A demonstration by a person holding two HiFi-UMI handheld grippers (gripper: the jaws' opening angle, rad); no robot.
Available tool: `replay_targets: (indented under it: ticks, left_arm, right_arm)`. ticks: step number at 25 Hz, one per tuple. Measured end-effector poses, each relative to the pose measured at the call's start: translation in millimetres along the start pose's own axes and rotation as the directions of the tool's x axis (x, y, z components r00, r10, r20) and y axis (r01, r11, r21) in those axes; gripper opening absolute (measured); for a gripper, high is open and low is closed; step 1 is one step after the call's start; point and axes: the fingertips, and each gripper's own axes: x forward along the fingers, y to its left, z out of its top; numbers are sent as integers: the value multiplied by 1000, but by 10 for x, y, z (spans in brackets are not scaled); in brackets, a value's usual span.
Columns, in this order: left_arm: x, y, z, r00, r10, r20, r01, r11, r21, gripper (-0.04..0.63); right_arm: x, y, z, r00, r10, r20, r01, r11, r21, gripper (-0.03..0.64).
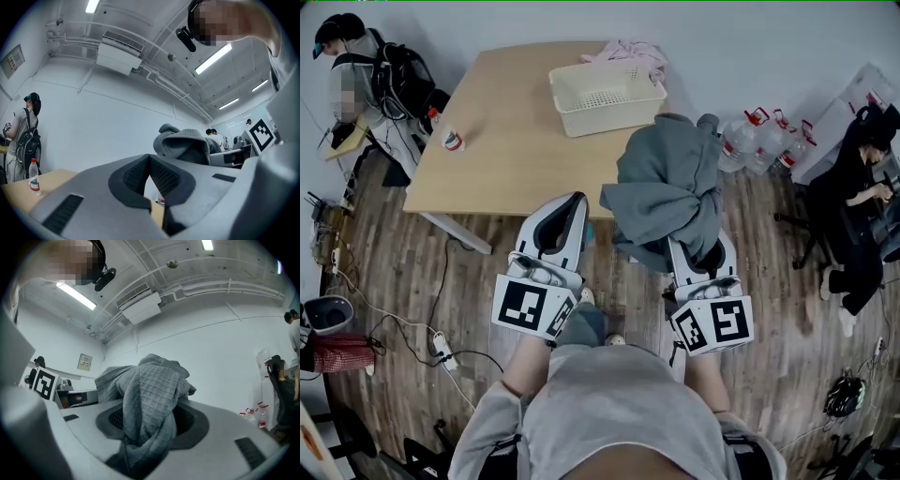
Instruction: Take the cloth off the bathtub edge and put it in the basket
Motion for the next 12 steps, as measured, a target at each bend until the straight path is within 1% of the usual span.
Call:
replay_targets:
  ticks: [12]
  left_arm:
    - [701,680,-64,999,-52,12,52,999,-7,-3]
  right_arm:
    - [872,-193,26,998,-61,15,61,998,-1,198]
